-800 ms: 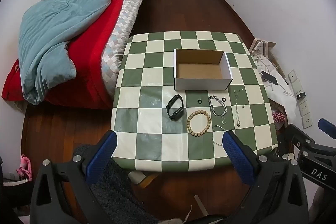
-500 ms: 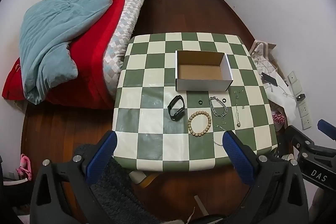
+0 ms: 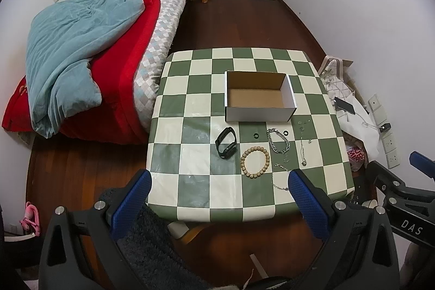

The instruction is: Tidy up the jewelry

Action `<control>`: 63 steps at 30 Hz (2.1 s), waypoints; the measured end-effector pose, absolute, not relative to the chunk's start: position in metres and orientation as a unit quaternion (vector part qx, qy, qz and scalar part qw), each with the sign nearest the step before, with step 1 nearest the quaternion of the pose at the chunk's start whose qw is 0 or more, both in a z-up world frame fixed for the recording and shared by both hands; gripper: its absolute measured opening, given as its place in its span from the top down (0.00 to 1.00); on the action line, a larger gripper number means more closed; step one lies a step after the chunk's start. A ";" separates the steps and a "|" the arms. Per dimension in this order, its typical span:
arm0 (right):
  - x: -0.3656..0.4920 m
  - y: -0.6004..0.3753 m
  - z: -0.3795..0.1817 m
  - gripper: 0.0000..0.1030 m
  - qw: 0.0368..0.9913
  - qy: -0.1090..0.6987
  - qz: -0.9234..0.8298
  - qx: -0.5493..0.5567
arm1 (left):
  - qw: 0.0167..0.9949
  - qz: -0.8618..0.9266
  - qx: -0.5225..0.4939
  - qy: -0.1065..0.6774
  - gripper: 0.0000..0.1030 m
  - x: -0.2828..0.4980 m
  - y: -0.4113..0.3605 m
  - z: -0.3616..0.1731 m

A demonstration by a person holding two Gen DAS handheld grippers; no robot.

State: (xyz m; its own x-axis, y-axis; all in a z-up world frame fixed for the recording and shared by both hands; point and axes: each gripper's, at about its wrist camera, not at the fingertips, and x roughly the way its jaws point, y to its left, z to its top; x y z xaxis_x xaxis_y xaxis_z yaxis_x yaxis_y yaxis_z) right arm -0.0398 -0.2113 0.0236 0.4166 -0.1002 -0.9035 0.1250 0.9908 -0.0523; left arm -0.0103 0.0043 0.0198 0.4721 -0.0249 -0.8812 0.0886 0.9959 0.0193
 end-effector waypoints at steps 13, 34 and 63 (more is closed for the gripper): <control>-0.045 -0.210 0.037 0.00 0.845 0.530 -0.068 0.008 | 0.860 -0.036 0.033 0.509 0.00 -0.013 0.004 0.025; -0.047 -0.203 0.040 0.00 0.846 0.529 -0.063 0.004 | 0.862 -0.035 0.029 0.505 0.00 -0.018 0.006 0.034; -0.048 -0.200 0.050 0.00 0.849 0.525 -0.062 0.003 | 0.862 -0.036 0.025 0.505 0.00 -0.019 0.011 0.039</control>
